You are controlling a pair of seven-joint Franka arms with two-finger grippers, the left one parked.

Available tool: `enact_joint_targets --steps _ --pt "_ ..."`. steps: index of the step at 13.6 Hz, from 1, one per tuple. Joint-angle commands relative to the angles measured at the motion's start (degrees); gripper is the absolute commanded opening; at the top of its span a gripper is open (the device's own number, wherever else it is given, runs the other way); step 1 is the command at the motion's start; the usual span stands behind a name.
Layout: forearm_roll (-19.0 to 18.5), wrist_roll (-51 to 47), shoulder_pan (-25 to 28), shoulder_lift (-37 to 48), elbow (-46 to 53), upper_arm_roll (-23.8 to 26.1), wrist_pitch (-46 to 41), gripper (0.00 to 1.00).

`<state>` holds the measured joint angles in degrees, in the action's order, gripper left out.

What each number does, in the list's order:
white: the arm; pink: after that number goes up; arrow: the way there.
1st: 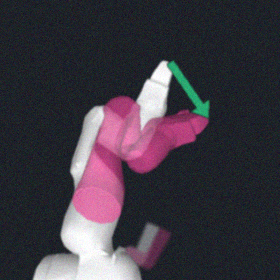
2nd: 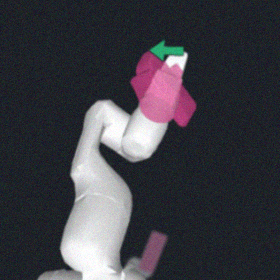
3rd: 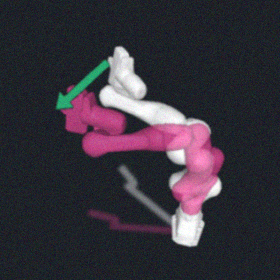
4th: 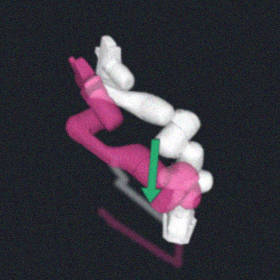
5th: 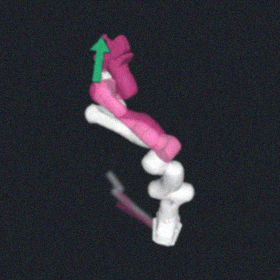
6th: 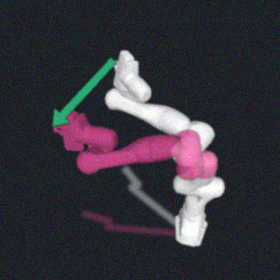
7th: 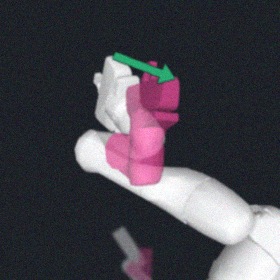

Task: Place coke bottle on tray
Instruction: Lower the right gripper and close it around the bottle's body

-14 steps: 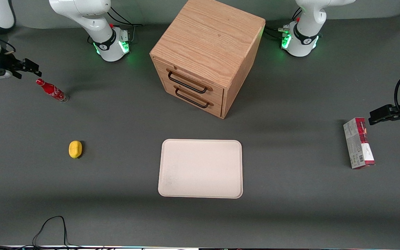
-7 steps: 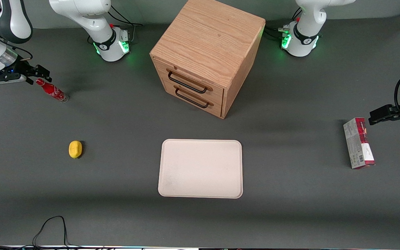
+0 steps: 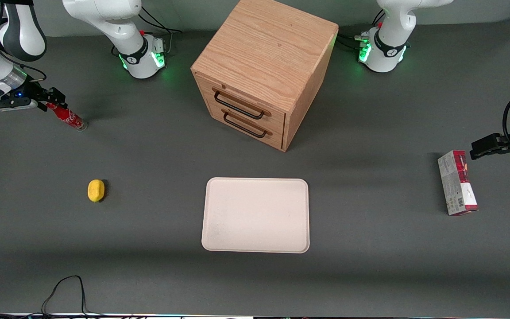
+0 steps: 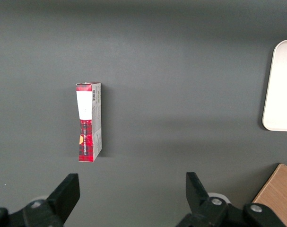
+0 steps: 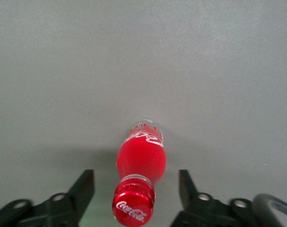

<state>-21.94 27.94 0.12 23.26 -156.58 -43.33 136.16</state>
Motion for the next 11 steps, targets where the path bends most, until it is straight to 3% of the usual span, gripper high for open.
enact_joint_targets --steps 1,2,3,6,7,11 --pt "-1.0 0.72 1.11 -0.84 0.22 -1.05 0.6 0.15" --pt "-0.91 0.19 2.16 -0.84 0.31 -1.05 0.25 0.03" --pt "-0.57 -0.08 2.43 -1.02 0.48 -1.05 -1.06 0.0" --pt "-0.47 -2.18 2.78 -0.85 2.06 0.43 -5.27 0.0" --pt "-0.13 -3.84 3.57 -0.41 3.81 2.97 -8.42 0.0" --pt "13.47 -6.49 3.31 -2.33 18.63 19.04 -24.32 0.0"
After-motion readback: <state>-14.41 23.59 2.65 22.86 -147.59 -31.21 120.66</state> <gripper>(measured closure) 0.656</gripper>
